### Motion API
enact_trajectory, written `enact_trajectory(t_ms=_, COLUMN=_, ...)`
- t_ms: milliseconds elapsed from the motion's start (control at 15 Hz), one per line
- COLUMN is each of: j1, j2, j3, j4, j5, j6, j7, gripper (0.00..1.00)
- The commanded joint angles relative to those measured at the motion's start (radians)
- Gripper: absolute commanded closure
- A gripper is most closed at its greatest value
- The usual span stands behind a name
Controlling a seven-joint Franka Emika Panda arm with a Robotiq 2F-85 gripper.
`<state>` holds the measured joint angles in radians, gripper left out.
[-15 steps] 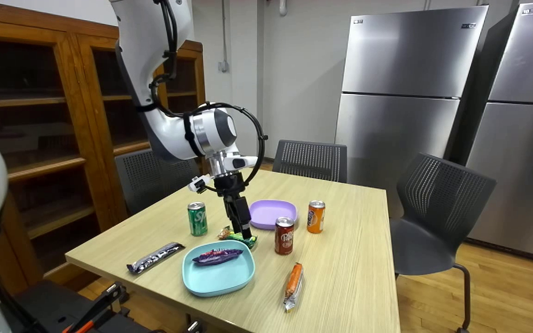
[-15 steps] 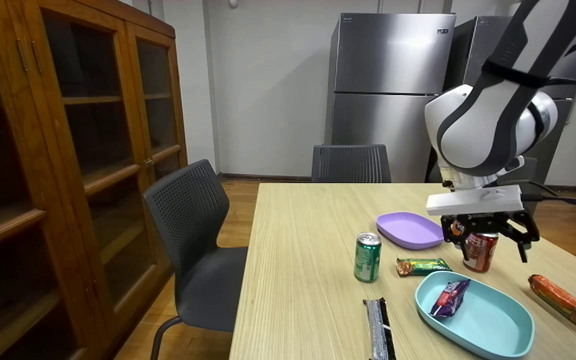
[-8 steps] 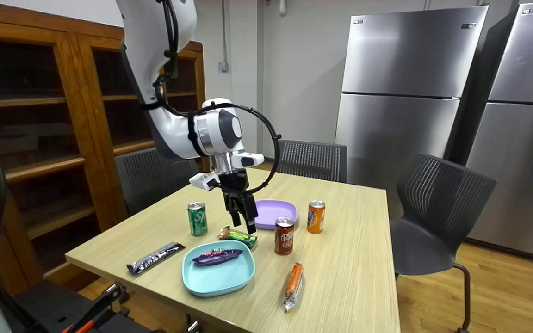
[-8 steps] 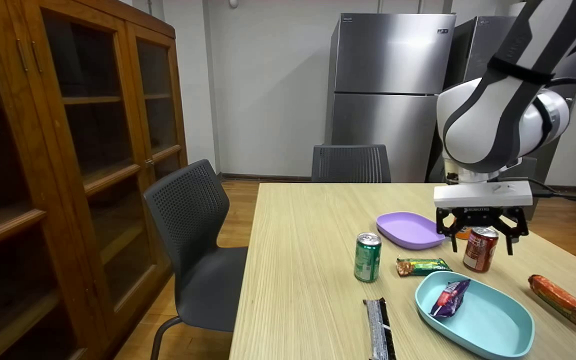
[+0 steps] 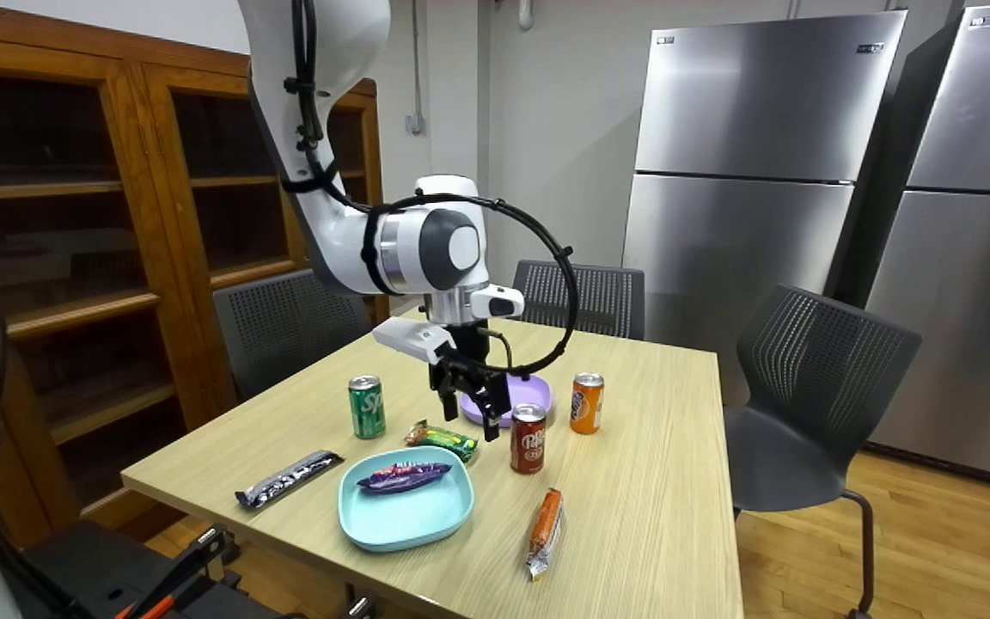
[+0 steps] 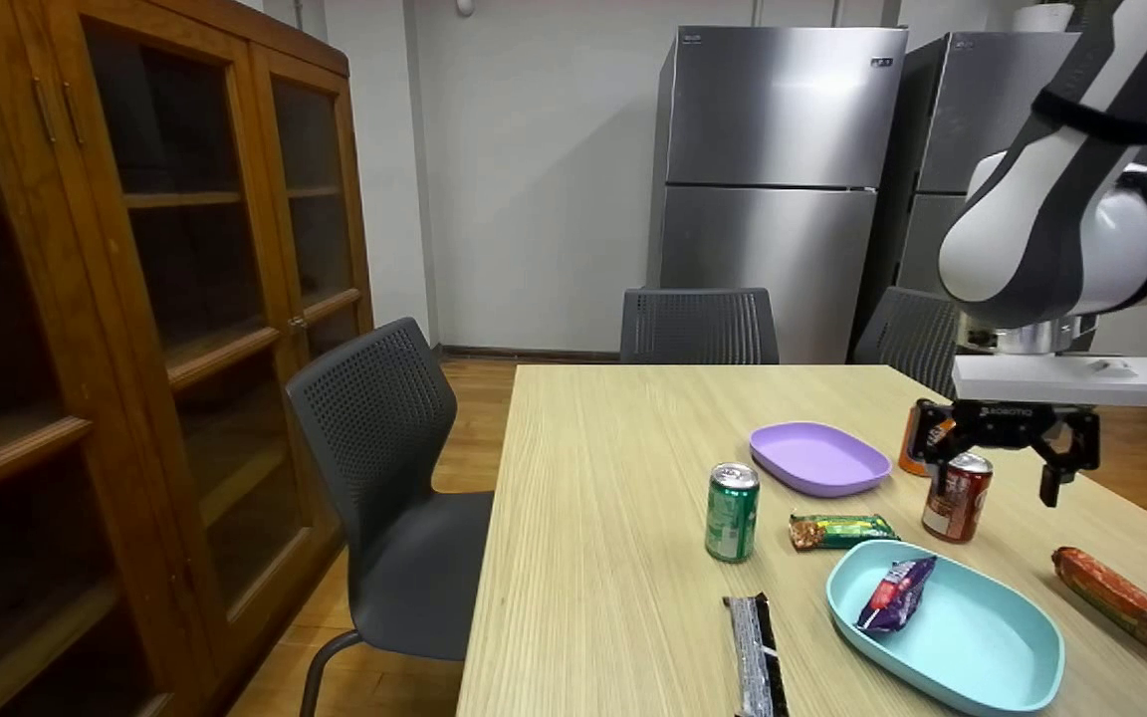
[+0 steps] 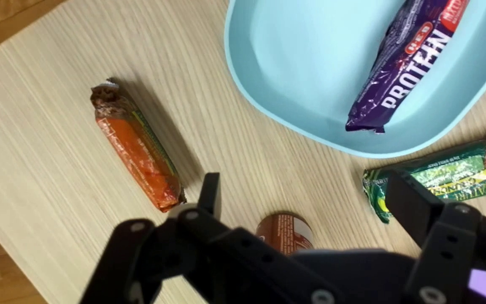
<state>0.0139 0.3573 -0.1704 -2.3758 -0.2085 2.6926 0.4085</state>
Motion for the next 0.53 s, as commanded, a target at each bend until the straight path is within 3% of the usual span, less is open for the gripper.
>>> enact_trajectory(t_ms=0, j1=-0.065, j2=-0.045, j3=0.013, j4=-0.036, j5=0.060, j6=0.009, j7=-0.186, gripper=0.00)
enact_trajectory(t_ms=467, j1=-0.120, j2=-0.007, j3=-0.040, j4=-0.007, j5=0.023, j6=0.014, j7=-0.344, gripper=0.00)
